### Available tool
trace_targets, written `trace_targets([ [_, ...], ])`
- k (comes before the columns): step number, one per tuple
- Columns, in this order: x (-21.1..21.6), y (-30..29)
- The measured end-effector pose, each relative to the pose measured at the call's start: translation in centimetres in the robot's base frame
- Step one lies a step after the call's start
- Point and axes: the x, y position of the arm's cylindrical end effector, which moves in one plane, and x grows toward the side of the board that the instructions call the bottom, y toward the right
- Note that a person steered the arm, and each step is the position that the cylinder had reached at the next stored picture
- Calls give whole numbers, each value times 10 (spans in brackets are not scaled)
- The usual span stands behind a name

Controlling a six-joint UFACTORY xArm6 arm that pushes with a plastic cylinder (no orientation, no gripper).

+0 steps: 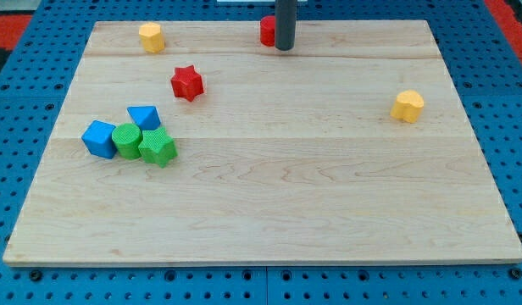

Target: Point your arm to the center

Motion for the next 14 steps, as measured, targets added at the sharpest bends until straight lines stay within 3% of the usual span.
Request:
trace_targets([
  [5, 3, 11],
  [8, 69, 18],
  [10, 163, 17],
  [11, 190, 9],
  [14, 191, 12],
])
